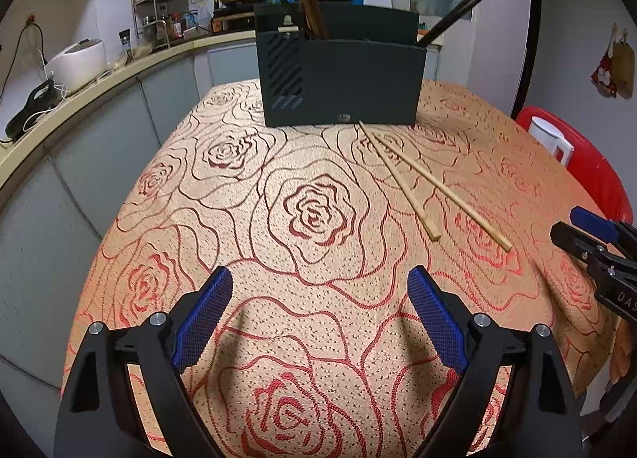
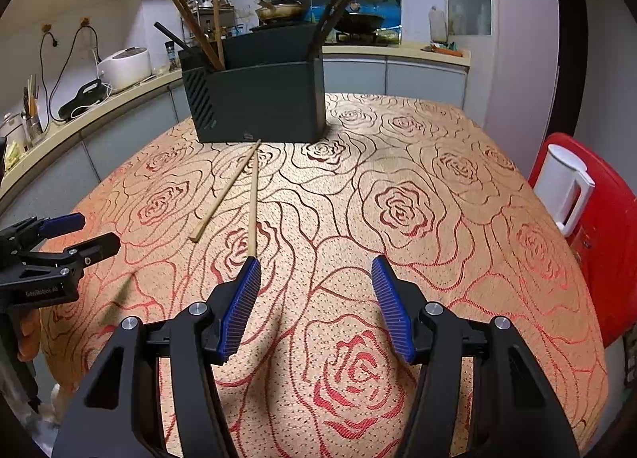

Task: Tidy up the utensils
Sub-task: 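Move both open tools back down toward the last two light chopsticks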

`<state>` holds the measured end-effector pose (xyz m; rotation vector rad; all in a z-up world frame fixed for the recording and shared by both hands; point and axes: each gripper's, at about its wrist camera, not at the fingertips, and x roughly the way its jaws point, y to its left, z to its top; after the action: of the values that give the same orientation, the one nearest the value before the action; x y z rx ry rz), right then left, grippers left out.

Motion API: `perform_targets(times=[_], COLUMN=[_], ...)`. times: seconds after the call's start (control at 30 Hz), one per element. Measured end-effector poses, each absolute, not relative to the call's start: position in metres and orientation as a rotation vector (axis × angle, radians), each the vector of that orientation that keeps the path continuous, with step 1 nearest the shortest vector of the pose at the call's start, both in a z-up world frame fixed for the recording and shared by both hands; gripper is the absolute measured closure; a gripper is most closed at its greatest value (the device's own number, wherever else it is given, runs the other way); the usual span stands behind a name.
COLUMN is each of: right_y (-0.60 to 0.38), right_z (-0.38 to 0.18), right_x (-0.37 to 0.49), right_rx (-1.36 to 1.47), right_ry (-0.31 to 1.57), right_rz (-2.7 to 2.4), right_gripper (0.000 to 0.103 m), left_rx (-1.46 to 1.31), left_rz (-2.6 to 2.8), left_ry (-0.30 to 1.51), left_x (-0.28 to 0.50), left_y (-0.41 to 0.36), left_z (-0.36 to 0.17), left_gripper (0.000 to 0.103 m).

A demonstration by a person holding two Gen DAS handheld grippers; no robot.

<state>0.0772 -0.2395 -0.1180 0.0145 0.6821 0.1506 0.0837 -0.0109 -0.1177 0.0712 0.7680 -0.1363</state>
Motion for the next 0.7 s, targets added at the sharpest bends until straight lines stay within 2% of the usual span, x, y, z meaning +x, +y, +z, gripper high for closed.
perform_targets(times=[0.23,0.7], right_y=[-0.252,-0.258], right_z=[-0.122,-0.120], right_x=[0.081,0.082], right_rx=[0.047,0.048], right_ry=[0.697,0.695], right_rz=[0.128,0.112], right_gripper=[0.047,0.047], left_rx=[0.038,0.200], left_rz=[-0.230,-0.278], left_ry=[0.843,0.887], left_x=[0.097,0.138], left_y=[-0.026,-0.083], left_z=[-0.123,-0.128], left_gripper=[0.017,0.020])
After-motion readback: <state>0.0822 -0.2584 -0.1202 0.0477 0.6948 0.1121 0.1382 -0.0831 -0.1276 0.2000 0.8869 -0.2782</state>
